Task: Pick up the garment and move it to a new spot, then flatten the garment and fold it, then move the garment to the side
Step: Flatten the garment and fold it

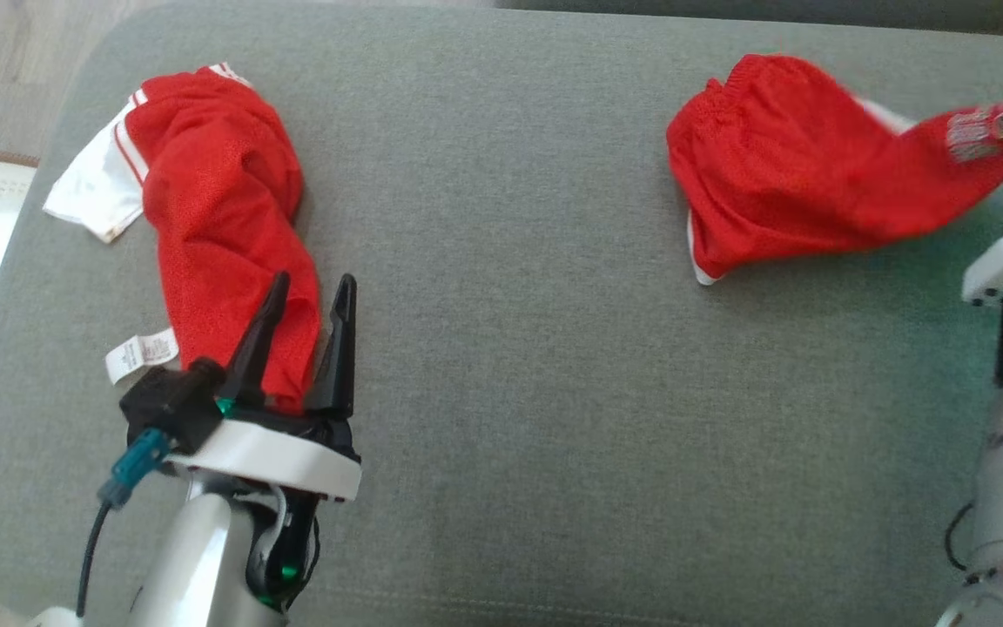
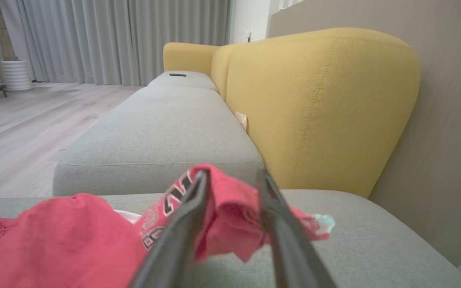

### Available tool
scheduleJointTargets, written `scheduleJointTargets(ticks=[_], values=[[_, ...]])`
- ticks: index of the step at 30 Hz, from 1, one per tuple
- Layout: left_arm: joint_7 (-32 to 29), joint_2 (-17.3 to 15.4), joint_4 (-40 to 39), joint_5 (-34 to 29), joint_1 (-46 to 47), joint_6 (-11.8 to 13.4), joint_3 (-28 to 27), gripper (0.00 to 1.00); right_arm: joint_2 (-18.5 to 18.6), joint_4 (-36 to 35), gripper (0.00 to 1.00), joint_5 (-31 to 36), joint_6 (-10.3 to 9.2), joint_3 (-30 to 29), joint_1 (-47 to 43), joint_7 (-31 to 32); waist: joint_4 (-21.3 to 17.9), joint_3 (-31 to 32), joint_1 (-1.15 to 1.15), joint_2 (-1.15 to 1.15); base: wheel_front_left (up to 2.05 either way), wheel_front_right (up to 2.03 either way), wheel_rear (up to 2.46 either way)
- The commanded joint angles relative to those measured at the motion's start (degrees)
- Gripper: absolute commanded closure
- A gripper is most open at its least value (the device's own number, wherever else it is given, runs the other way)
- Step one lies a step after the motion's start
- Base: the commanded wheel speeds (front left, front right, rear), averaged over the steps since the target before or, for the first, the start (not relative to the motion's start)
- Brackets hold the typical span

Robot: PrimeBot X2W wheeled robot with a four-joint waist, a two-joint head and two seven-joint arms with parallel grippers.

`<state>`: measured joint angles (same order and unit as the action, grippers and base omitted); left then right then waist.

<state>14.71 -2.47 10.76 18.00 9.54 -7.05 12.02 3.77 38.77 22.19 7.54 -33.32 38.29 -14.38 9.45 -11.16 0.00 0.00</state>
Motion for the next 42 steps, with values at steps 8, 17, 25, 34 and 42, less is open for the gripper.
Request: scheduleJointTargets(ticks=[8,17,25,34,42], values=[[0.29,-0.41,-2.49,0.76,0.34,0.42,-2.86,0.0,-0.86,-3.16,0.0,-10.68,-0.05,10.53,-2.12,-0.61,-3.75,1.4,0.0,0.0,0.0,0.0,0.0],[0.29,-0.41,-3.17,0.81,-0.32,0.59,-3.51,0.0,-0.89,-15.88,0.0,-32.78,-0.05,31.6,-18.85,-0.62,-8.42,3.05,0.0,0.0,0.0,0.0,0.0],[0.29,-0.41,-3.06,0.74,-0.55,0.49,-3.18,0.0,-0.89,-22.21,0.0,-38.08,-0.05,37.43,-27.11,-0.62,-9.76,3.07,0.0,0.0,0.0,0.0,0.0],[0.29,-0.41,-2.64,1.06,0.4,0.22,-1.26,0.0,-0.89,-21.82,0.0,-34.36,-0.05,37.42,-24.0,-0.62,-6.31,0.68,0.0,0.0,0.0,0.0,0.0],[0.29,-0.41,-2.17,2.46,1.84,0.15,0.21,0.0,-0.89,-16.01,0.0,-29.5,-0.05,39.87,-13.03,5.22,-1.65,-3.48,0.0,0.0,0.0,0.0,0.0]])
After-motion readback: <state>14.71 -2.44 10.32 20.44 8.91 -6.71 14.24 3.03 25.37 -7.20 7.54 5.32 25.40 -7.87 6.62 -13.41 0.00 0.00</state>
